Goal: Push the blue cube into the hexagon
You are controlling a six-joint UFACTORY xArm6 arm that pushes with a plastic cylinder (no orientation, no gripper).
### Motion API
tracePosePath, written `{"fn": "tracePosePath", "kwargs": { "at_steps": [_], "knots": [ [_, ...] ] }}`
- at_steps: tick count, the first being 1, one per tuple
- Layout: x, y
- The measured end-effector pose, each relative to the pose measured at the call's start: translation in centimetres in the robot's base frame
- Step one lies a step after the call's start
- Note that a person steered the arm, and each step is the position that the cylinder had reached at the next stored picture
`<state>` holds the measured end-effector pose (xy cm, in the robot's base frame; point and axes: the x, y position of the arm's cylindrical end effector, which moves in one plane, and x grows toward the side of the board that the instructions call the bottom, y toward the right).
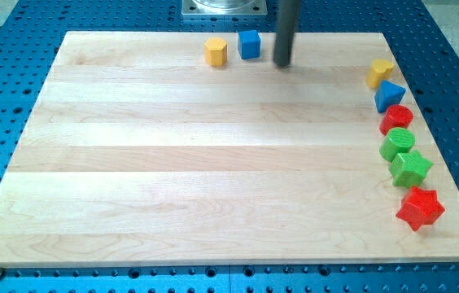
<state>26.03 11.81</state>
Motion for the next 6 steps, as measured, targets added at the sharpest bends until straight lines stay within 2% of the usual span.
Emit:
{"fn": "tracePosePath", "kwargs": {
  "at_steps": [1,2,3,4,5,6],
  "knots": [
    [-3.3,-3.5],
    [-3.4,-7.3],
    [-1.0,-10.4],
    [1.9,-10.2],
    [-2.0,-2.2],
    [-5.4,9.4]
  ]
}}
